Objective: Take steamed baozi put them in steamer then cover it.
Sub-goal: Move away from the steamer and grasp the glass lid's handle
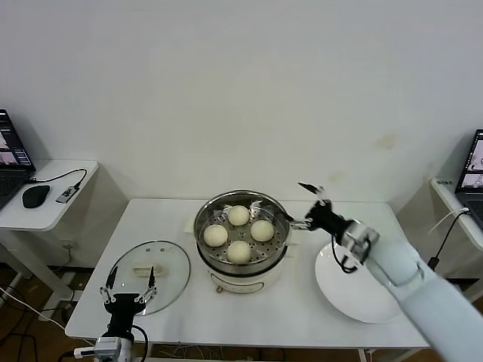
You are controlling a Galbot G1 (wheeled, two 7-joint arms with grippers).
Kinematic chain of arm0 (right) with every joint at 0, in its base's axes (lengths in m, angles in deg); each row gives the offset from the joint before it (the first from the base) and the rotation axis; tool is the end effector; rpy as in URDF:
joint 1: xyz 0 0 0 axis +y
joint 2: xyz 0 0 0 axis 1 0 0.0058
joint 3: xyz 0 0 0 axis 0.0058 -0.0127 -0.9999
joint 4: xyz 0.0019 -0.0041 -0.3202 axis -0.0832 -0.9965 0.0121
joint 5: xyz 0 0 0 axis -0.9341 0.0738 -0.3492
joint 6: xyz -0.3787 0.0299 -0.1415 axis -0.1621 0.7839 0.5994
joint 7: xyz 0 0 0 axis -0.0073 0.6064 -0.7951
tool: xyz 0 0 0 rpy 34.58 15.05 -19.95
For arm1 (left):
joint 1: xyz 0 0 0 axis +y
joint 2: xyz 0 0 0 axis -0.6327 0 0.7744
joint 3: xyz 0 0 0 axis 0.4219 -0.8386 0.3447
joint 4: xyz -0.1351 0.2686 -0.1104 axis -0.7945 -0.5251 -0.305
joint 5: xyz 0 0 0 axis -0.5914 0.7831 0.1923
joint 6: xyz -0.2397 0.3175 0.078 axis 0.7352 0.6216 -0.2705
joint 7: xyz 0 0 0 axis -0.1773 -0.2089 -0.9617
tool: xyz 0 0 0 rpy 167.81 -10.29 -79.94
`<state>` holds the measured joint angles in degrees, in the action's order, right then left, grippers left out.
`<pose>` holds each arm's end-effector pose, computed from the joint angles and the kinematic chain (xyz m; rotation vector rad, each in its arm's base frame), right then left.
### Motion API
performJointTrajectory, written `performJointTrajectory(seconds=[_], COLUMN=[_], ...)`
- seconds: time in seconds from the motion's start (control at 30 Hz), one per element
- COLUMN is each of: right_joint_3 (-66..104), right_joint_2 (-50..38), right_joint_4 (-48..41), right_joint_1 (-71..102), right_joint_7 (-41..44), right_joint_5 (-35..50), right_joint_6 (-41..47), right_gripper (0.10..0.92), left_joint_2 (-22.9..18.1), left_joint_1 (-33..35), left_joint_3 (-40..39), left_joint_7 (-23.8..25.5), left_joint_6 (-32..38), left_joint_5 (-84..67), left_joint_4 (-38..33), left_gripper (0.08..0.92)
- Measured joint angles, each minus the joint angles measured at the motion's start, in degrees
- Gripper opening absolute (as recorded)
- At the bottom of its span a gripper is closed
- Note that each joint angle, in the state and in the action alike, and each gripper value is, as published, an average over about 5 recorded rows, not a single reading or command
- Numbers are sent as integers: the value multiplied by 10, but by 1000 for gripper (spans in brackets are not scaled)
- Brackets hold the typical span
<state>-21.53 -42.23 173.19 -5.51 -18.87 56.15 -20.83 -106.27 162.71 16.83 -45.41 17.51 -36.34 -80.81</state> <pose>0.4008 -0.0717 -0.2043 -0.9056 2.7945 -0.7030 0.2279 0.0538 -0.3283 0.1790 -3.0340 -0.3624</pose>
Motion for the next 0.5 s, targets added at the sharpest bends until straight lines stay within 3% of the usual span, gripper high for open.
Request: performJointTrajectory(seconds=[0.5], right_joint_3=[336], right_joint_2=[219], right_joint_4=[27], right_joint_1=[309], right_joint_7=[-34], right_joint_5=[-86], right_joint_6=[-57], right_gripper=[823], left_joint_2=[71], left_joint_1=[24], left_joint_3=[36], left_joint_7=[-22], left_joint_6=[-13], left_joint_5=[348], left_joint_4=[73], left_gripper=[823])
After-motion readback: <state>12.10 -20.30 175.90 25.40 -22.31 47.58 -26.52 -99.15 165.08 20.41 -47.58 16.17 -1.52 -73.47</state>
